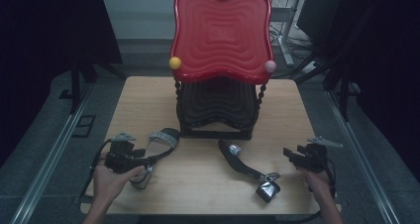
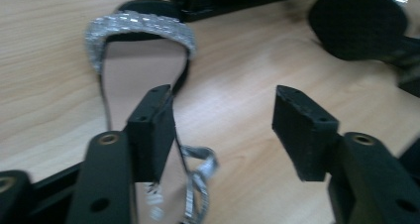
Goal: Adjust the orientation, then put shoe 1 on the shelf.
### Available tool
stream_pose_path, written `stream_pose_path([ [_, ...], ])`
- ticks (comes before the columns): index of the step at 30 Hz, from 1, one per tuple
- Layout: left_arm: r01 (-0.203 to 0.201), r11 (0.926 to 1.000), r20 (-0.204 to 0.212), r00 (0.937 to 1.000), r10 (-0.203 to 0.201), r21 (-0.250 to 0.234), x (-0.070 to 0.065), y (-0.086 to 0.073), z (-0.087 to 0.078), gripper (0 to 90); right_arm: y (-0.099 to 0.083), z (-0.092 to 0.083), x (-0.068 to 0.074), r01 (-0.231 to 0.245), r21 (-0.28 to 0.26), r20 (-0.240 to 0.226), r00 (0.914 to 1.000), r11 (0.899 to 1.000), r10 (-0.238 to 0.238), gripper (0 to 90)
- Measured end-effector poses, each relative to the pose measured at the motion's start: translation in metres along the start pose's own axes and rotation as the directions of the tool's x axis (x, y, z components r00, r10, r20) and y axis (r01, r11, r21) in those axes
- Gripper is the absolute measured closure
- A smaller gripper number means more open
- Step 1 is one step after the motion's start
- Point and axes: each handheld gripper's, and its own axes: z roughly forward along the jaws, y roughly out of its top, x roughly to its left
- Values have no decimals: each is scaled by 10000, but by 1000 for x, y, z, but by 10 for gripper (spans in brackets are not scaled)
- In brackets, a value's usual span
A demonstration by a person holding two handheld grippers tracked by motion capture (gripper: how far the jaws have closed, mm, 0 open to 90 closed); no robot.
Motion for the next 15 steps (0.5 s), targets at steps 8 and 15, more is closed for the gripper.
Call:
stream_pose_path([
  [8,155,9994,-516,9986,-138,324,4,6,10,320,-1,-5,0,96,-128,-13,10000,9999,-96,348],
  [15,467,9945,-889,9953,-383,940,14,10,30,303,-1,-5,-3,54,-146,47,10000,9999,-53,348],
])
